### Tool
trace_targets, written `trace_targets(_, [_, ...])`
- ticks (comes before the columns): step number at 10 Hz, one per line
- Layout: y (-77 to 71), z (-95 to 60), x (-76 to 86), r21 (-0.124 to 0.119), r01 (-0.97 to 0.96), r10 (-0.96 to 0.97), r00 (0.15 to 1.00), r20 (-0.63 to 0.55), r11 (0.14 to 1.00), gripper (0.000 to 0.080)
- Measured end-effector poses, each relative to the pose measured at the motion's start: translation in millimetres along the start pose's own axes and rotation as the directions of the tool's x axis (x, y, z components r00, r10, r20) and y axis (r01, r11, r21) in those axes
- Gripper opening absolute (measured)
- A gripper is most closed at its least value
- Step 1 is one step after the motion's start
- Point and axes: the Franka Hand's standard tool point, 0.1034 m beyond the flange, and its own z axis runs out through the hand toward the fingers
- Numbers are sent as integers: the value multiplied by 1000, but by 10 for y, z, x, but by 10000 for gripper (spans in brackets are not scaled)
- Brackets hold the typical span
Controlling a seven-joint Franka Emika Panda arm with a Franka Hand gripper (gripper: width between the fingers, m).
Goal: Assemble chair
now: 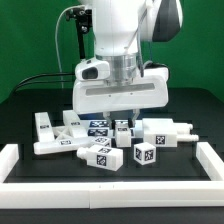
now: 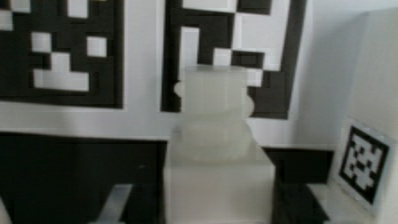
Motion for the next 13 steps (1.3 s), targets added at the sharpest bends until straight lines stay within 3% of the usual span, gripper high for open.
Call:
trace_targets(1, [2, 2, -2, 0, 0, 0, 1000, 0, 1000, 380])
trace_targets(2, [2, 2, -2, 0, 0, 0, 1000, 1, 1000, 380])
trace_targets(3, [-2, -6, -7, 2, 8, -8, 1000, 8, 1000, 519])
trace_targets(4, [-13, -102, 9, 16, 30, -30, 999, 31, 999, 607])
trace_targets(6, [74, -380, 224, 33, 137, -138, 990, 26, 990, 641])
trace_targets(8, [98, -501, 541, 29, 260, -261, 965, 23, 965, 647])
trace_targets(9, [35, -487, 589, 27, 296, -297, 954, 34, 955, 648])
trace_targets(11, [49, -470, 569, 30, 286, -287, 957, 36, 958, 648])
trace_targets(12, [85, -465, 591, 32, 317, -318, 947, 36, 948, 648])
trace_targets(13, [249, -463, 743, 32, 371, -372, 928, 34, 928, 648])
